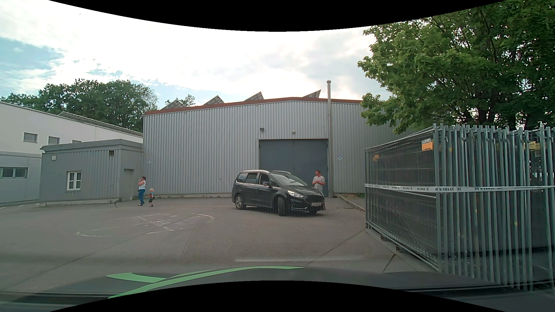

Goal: Follow the waypoints while adhering to traffic rules and regulations

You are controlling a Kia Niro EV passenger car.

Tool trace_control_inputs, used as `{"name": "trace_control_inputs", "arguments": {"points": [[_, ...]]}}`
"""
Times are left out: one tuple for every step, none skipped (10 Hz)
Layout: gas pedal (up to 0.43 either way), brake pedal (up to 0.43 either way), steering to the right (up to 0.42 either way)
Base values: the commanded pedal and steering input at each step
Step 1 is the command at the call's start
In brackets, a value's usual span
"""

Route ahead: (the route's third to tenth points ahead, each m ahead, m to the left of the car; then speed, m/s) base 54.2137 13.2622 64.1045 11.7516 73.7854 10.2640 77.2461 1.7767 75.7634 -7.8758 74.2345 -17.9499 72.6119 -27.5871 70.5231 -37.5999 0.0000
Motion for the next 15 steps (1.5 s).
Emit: {"name": "trace_control_inputs", "arguments": {"points": [[0.000, 0.287, -0.027], [0.000, 0.287, -0.027], [0.000, 0.293, -0.027], [0.000, 0.287, -0.027], [0.000, 0.287, -0.027], [0.000, 0.287, -0.027], [0.000, 0.287, -0.027], [0.000, 0.287, -0.027], [0.000, 0.293, -0.027], [0.000, 0.293, -0.027], [0.000, 0.293, -0.027], [0.000, 0.287, -0.027], [0.000, 0.293, -0.027], [0.000, 0.293, -0.027], [0.000, 0.293, -0.027]]}}
